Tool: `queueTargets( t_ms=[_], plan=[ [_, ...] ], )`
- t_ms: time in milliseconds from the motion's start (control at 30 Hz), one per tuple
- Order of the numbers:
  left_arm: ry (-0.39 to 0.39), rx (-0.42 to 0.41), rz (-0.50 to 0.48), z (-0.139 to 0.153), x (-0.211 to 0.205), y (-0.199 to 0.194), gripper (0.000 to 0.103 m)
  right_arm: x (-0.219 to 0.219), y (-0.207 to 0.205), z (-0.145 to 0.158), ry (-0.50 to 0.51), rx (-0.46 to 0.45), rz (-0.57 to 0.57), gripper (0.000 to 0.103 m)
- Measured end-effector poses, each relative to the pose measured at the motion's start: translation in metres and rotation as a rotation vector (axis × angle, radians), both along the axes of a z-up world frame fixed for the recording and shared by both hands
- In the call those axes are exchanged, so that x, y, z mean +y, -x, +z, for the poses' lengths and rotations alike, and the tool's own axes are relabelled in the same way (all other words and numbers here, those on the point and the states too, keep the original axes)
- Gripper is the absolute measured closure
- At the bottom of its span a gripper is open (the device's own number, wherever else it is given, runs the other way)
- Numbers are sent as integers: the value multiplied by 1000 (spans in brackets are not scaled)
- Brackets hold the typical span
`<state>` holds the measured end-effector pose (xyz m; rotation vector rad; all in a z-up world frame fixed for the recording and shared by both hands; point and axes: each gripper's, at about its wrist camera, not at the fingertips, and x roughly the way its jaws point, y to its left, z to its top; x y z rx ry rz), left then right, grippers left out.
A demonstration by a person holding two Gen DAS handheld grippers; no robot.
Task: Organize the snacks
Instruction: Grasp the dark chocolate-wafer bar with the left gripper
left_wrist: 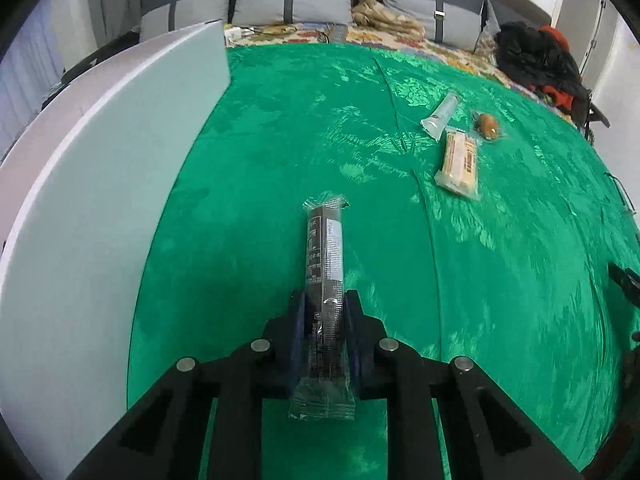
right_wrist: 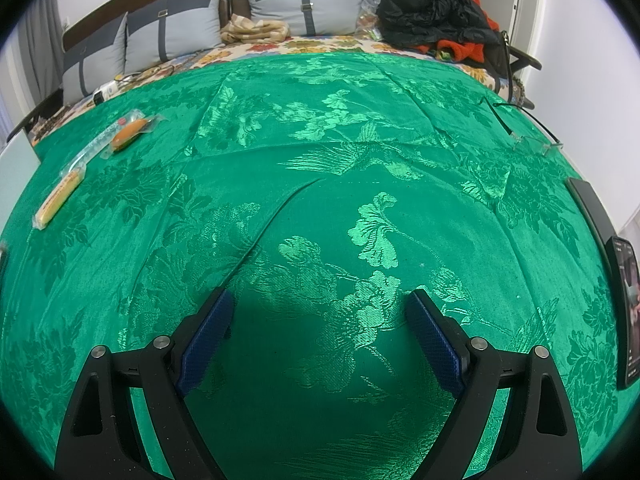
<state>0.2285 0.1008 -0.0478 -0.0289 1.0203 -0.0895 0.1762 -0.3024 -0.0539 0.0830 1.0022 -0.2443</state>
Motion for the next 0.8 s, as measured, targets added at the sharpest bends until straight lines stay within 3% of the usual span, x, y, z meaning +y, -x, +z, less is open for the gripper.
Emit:
queueTargets(
  t_ms=[33,100,133,167,300,533,800],
  plan=[
    [1,-2,3,-3,1,2,81,0,0,0,0,0,0,12],
    [10,-27,-4,-5,1,1,61,0,0,0,0,0,0,12],
    [-5,-28,0,-6,-1,-1,33,0,0,0,1,0,0,12],
    [-24,-28,8,-7,-2,-3,19,0,0,0,0,0,0,12],
    [-67,-52,-7,-15,-6,-10,14,0,0,0,-1,0,0,12],
    [-54,-71,3,-20,-2,-10,0,0,0,0,-1,0,0,12],
    [-46,-72,2,-21,-2,-10,0,0,0,0,0,0,-1,12]
  ],
)
